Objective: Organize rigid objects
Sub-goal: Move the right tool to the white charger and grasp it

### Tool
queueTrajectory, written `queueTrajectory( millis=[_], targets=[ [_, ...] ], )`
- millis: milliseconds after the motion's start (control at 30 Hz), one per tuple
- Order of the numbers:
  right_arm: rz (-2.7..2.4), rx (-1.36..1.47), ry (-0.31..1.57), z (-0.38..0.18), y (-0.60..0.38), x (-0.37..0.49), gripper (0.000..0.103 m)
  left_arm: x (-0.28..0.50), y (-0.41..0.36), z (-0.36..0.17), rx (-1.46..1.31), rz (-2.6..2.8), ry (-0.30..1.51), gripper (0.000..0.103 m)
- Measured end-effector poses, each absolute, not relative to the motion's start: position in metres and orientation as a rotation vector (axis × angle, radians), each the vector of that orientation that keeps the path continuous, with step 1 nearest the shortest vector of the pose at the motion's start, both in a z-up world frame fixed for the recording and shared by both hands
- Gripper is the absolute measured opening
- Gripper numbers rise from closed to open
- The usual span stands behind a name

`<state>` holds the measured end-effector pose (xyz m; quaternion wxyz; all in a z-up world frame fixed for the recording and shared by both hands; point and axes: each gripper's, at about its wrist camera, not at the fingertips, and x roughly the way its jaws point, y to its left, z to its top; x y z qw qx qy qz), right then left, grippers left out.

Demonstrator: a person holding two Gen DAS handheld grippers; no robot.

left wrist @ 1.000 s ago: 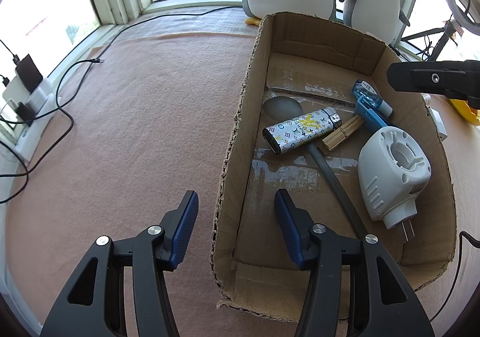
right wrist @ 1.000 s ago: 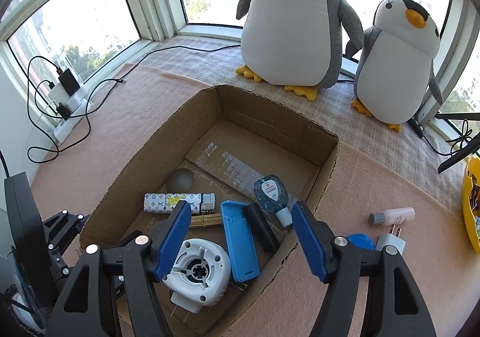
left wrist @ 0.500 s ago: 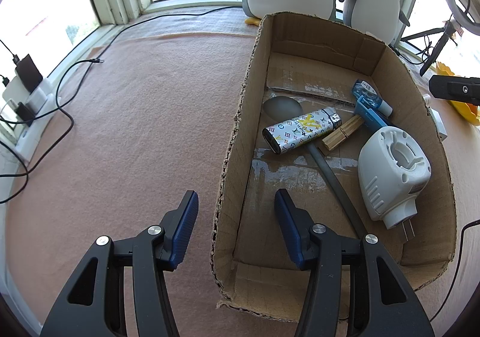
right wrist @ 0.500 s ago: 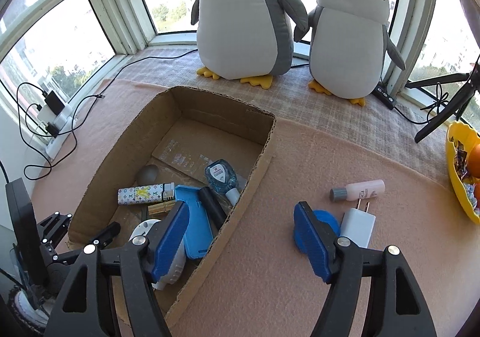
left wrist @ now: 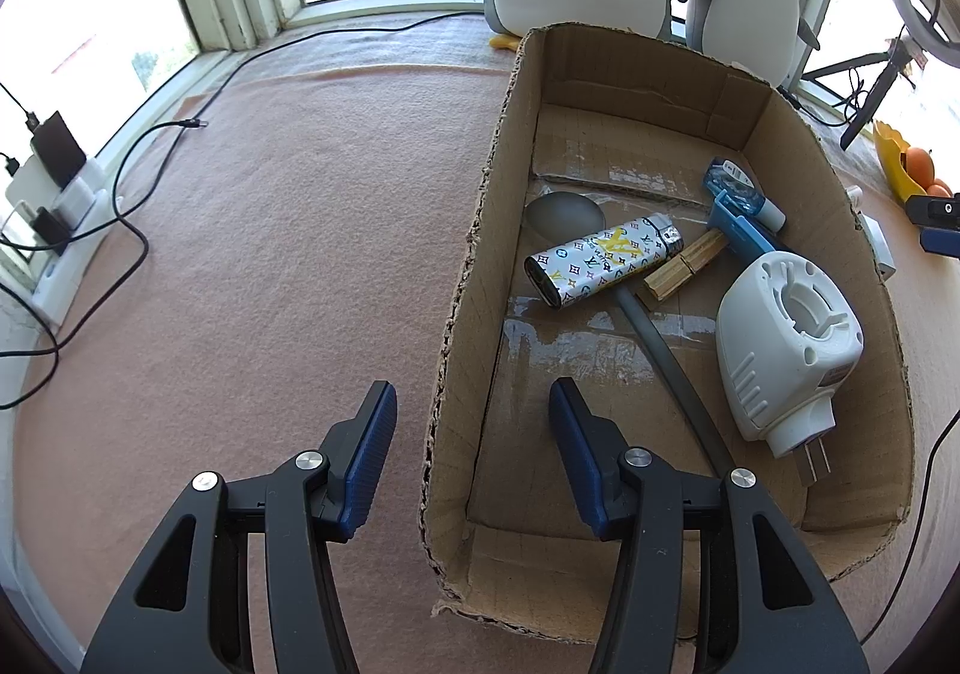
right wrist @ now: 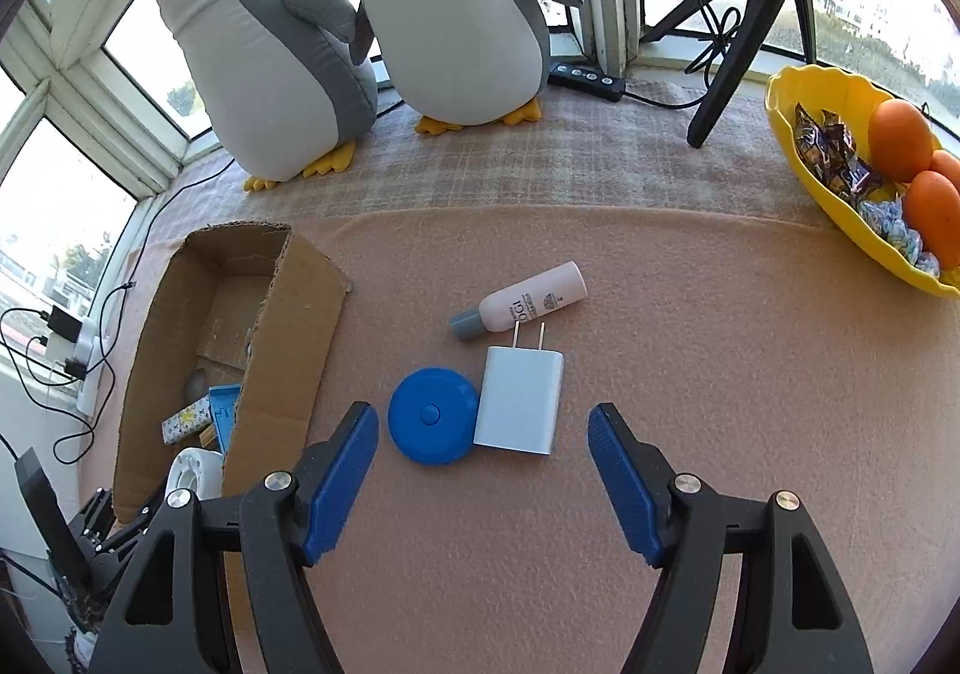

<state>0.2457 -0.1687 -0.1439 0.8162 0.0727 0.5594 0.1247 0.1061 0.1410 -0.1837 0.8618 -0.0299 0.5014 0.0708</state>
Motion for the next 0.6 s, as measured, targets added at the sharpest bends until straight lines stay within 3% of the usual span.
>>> queueTrajectory(
  millis=[333,600],
  targets=[
    [0.219,0.216,1.260,-0.169,-0.176,0.267,0.068,0.107,0.142,-0.183,-0.062,0.149,1.052,0.053],
    [0.187,0.157,1.296,-0.186,-0.163,0.280,0.055,0.107,0.142,-0.183,-0.062,0.149,1.052,0.053]
  ],
)
